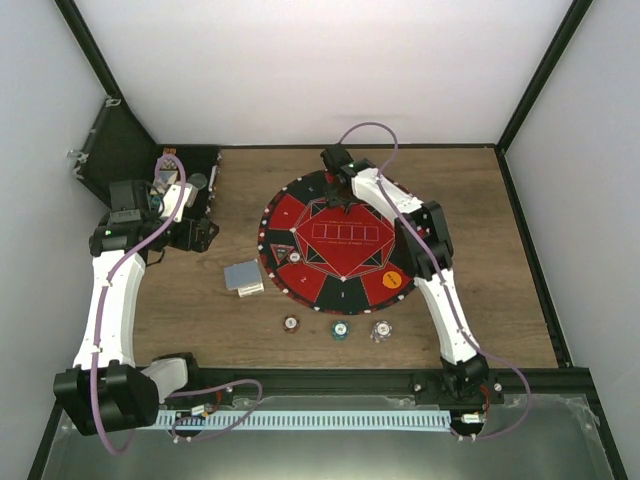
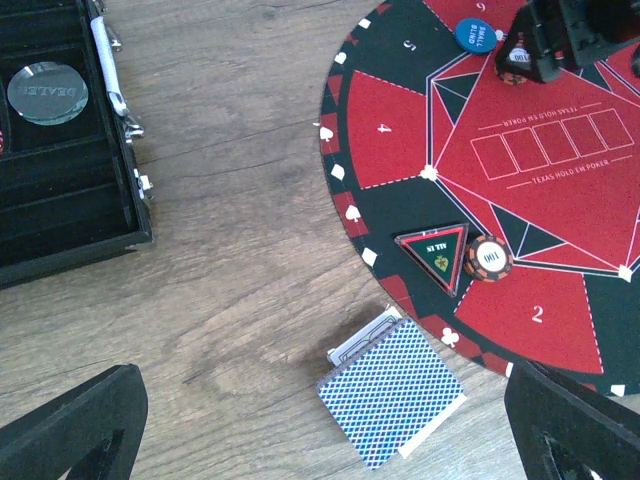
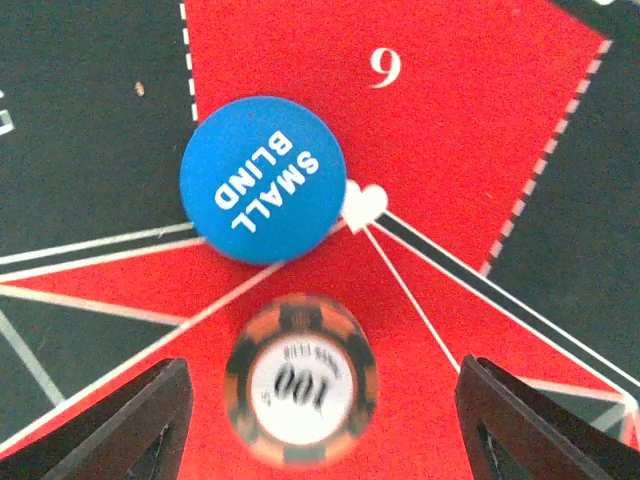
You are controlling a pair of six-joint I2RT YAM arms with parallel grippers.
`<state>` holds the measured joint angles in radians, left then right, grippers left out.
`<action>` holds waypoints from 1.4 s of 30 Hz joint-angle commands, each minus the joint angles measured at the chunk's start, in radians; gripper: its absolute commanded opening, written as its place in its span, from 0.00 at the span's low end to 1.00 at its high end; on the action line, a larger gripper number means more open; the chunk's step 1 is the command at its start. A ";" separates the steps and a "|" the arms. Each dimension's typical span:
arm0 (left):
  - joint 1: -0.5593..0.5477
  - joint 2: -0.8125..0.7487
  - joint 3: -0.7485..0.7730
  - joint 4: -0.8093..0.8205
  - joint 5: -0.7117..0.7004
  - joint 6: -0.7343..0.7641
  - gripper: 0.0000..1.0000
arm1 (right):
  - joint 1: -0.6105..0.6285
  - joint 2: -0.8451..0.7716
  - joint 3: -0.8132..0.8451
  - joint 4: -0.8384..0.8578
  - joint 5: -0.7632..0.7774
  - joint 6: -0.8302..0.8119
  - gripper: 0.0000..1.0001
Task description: Distribute texas hold em gaming equipment
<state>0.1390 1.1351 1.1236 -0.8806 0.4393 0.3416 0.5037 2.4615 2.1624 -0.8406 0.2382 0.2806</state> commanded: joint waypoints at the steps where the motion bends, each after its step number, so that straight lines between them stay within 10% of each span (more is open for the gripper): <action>1: 0.005 -0.013 0.013 -0.008 0.016 0.006 1.00 | 0.048 -0.208 -0.077 -0.006 0.030 0.003 0.75; 14: 0.008 -0.020 0.002 0.004 0.017 0.001 1.00 | 0.540 -0.680 -0.801 0.188 -0.082 0.232 0.87; 32: 0.010 -0.028 0.032 -0.020 0.019 0.002 1.00 | 0.763 -0.488 -0.818 0.178 -0.074 0.308 0.89; 42: 0.010 -0.025 0.039 -0.020 0.019 0.003 1.00 | 0.763 -0.461 -0.812 0.181 -0.071 0.310 0.68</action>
<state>0.1436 1.1252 1.1324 -0.8963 0.4488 0.3412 1.2655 1.9739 1.3266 -0.6636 0.1608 0.5777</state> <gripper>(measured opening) 0.999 0.716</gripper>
